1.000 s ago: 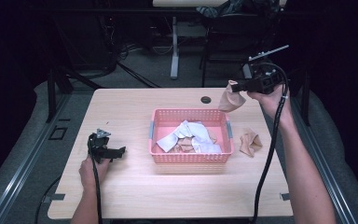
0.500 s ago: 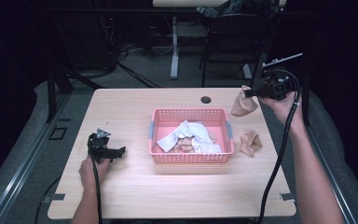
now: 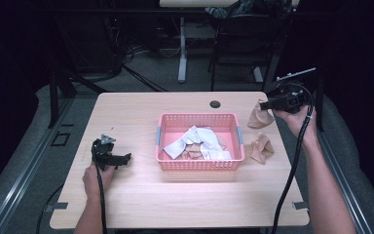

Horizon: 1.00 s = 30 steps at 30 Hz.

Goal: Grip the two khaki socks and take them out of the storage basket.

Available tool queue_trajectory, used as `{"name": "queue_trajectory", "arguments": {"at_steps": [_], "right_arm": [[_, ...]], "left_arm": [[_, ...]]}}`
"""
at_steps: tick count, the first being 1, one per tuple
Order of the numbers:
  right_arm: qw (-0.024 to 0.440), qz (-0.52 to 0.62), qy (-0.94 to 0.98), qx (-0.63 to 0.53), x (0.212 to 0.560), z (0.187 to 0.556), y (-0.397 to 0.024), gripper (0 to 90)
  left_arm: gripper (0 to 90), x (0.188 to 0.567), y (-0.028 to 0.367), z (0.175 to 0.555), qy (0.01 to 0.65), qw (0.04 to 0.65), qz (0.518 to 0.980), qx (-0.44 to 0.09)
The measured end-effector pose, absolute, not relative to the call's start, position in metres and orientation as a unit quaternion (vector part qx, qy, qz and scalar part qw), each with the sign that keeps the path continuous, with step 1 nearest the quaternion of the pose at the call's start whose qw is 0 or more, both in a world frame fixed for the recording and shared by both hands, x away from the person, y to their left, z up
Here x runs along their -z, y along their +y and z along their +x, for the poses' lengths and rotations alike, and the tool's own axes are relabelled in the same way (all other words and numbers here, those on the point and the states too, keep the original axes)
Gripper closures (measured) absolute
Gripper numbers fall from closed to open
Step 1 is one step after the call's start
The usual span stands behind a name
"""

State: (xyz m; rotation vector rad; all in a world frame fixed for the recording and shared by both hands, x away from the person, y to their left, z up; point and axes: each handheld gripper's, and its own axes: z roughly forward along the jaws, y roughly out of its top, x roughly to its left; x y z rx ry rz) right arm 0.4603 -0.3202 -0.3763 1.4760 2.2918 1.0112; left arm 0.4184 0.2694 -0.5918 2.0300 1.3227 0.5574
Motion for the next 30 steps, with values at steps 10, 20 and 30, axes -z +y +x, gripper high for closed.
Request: {"name": "queue_trajectory", "arguments": {"at_steps": [10,20,30], "right_arm": [[0.117,0.516,0.782,-0.33,0.397,0.465,-0.324,79.8],[0.104,0.539,0.782,-0.295,0.432,0.477,-0.32,79.5],[0.059,0.577,0.776,-0.248,0.495,0.484,-0.33,78.7]], "left_arm": [[0.0,0.592,0.269,0.418,0.504,0.322,0.773,-0.212],[0.1,0.592,0.269,0.418,0.504,0.322,0.773,-0.213],[0.0,0.592,0.269,0.418,0.504,0.322,0.773,-0.212]]}}
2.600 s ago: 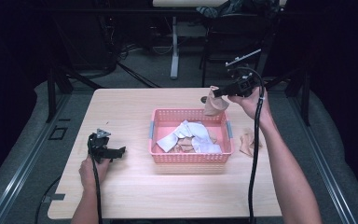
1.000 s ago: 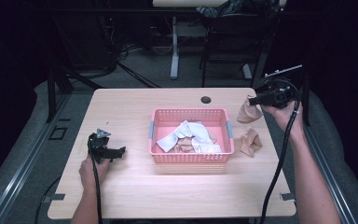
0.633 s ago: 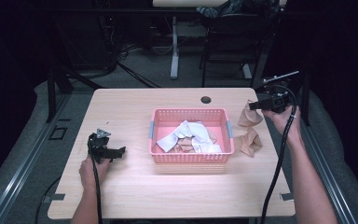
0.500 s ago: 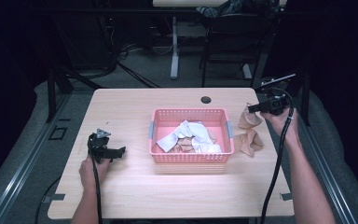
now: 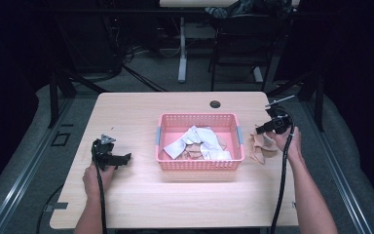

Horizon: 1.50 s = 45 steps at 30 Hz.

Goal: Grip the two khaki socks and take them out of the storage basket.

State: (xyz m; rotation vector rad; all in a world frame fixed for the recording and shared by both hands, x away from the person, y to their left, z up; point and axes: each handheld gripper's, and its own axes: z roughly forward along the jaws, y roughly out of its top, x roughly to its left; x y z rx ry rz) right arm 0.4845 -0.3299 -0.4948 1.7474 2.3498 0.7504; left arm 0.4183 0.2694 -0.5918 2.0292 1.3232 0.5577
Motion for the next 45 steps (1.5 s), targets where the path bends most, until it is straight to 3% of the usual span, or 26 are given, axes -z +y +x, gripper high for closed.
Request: {"name": "queue_trajectory", "arguments": {"at_steps": [13,22,26,33,45], "right_arm": [[0.041,0.585,0.771,-0.247,0.512,0.485,-0.327,72.0],[0.063,0.572,0.773,-0.267,0.489,0.471,-0.326,37.9],[0.074,0.551,0.786,-0.271,0.478,0.462,-0.323,33.1],[0.078,0.534,0.797,-0.272,0.464,0.444,-0.323,16.3],[0.08,0.546,0.798,-0.244,0.476,0.429,-0.339,11.5]], "left_arm": [[0.0,0.592,0.269,0.418,0.504,0.322,0.773,-0.212],[0.0,0.592,0.269,0.418,0.504,0.322,0.773,-0.212],[0.0,0.592,0.269,0.418,0.504,0.322,0.773,-0.212],[0.0,0.592,0.269,0.418,0.504,0.322,0.773,-0.212],[0.1,0.592,0.269,0.418,0.504,0.322,0.773,-0.212]]}}
